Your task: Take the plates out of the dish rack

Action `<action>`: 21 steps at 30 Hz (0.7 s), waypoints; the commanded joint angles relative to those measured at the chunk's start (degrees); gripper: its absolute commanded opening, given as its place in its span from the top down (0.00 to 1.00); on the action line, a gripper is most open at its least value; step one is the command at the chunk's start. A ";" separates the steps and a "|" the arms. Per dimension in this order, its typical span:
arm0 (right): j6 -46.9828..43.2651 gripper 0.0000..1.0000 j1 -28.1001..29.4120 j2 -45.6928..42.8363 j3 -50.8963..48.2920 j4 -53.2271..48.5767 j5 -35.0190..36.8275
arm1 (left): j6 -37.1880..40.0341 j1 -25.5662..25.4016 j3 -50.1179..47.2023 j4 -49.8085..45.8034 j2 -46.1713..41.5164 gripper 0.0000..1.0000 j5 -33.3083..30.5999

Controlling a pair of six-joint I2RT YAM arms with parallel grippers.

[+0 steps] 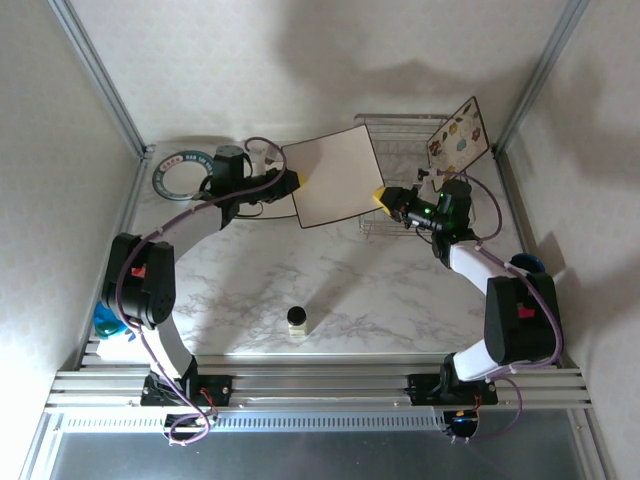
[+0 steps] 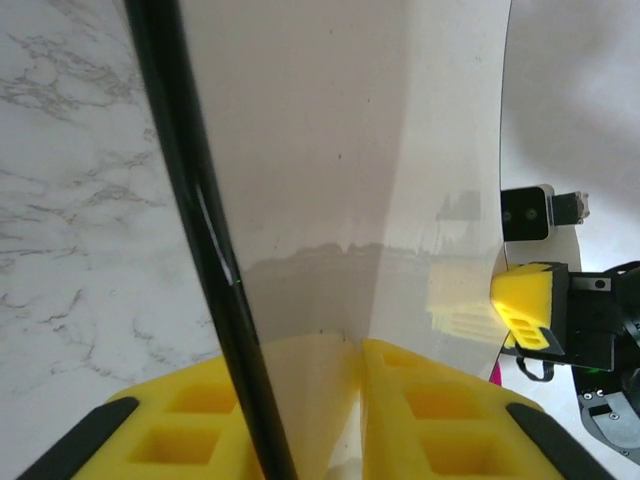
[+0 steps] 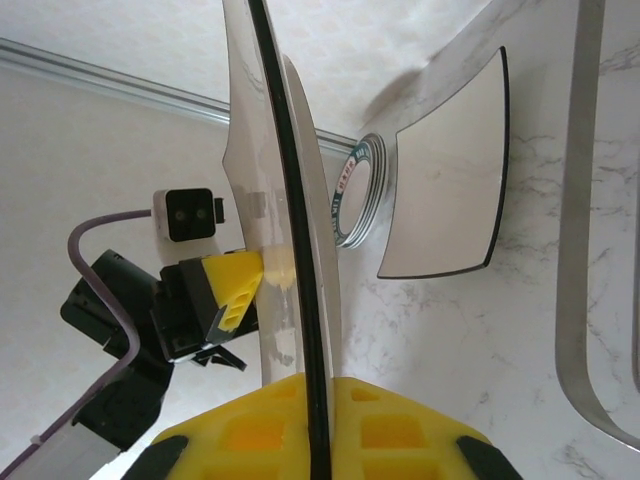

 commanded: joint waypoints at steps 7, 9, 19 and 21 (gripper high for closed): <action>-3.70 1.00 0.63 -1.32 5.33 4.67 -4.12 | 5.21 0.19 2.12 -5.84 0.84 1.00 3.59; -4.02 1.00 0.61 -1.35 5.61 4.08 -4.11 | 5.30 0.20 1.89 -5.88 1.03 1.00 4.15; -7.57 0.46 0.58 -1.01 8.16 -3.48 -2.37 | 0.45 1.49 -0.74 -0.28 -1.10 1.00 4.86; -7.51 0.29 0.62 -0.57 8.47 -4.00 -2.11 | -0.86 1.83 -1.15 1.31 -1.79 1.00 5.21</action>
